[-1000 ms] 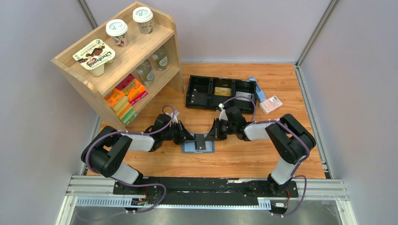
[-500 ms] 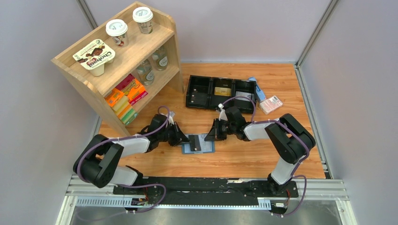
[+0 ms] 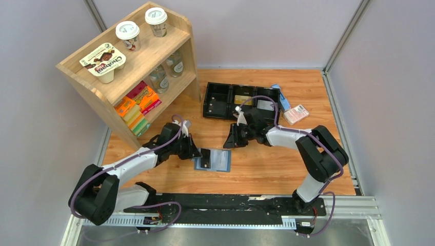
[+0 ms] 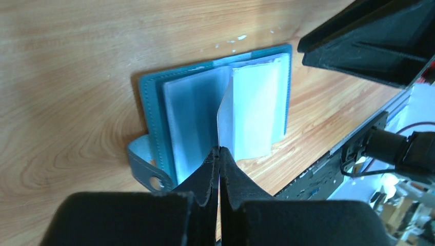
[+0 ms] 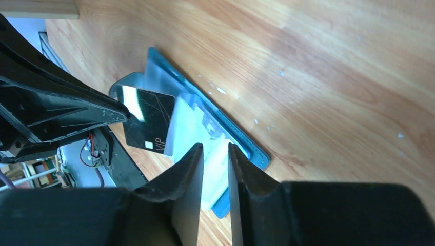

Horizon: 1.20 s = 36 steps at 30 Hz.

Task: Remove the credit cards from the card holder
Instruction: Remove the credit card from the card holder, then place the credit card in the storage box.

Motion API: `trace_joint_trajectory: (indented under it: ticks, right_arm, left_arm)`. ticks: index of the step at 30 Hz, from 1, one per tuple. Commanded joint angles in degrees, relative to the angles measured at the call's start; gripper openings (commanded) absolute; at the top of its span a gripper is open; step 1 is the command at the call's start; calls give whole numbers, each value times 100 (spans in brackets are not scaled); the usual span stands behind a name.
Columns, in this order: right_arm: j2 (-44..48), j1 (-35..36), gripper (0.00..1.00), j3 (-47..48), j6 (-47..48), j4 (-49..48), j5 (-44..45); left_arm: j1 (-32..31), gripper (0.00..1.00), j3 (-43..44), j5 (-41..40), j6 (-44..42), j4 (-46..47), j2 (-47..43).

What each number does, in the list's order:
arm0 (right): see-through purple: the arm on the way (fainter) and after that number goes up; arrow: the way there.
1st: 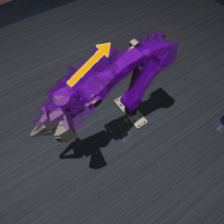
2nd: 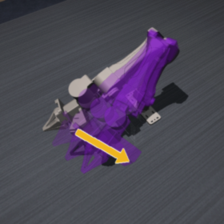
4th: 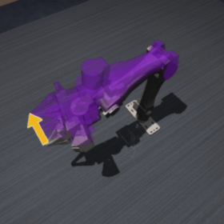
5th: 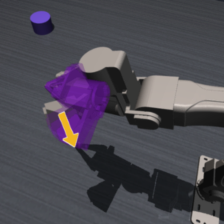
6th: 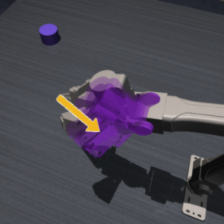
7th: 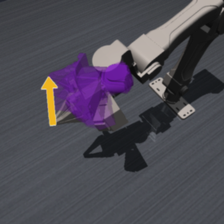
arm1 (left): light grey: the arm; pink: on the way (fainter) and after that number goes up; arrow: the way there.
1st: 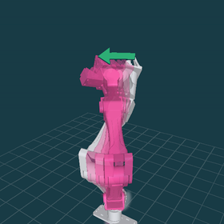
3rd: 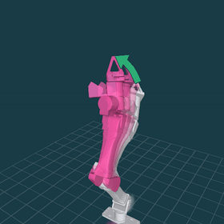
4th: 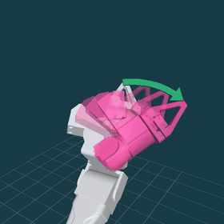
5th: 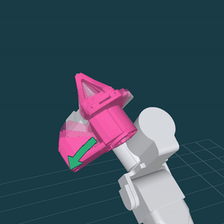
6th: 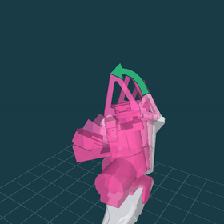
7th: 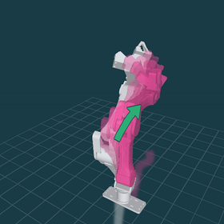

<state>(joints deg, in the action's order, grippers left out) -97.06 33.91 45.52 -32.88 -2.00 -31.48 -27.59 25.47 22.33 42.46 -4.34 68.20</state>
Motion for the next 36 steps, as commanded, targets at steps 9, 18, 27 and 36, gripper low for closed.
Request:
trace_joint_trajectory:
  ticks: [9, 18, 27, 36]
  right_arm:
    - [907, 10, 64, 1222, 1942, 1105, -761]
    - [970, 283, 78, 1591, 4042, 2000, -1772]
    - [495, 370, 74, 2303, 5107, 2889, -2854]
    - [-24, 502, 36, 2910, 5547, 3698, -3276]
  left_arm:
    - [17, 0, 968, 351, -1880, -1068, -817]
    - [17, 0, 1126, 1177, -2092, -736, -1081]
    - [17, 0, 1091, 1985, -2145, -322, -1362]
    - [8, 0, 1425, 2092, -2540, -831, -1310]
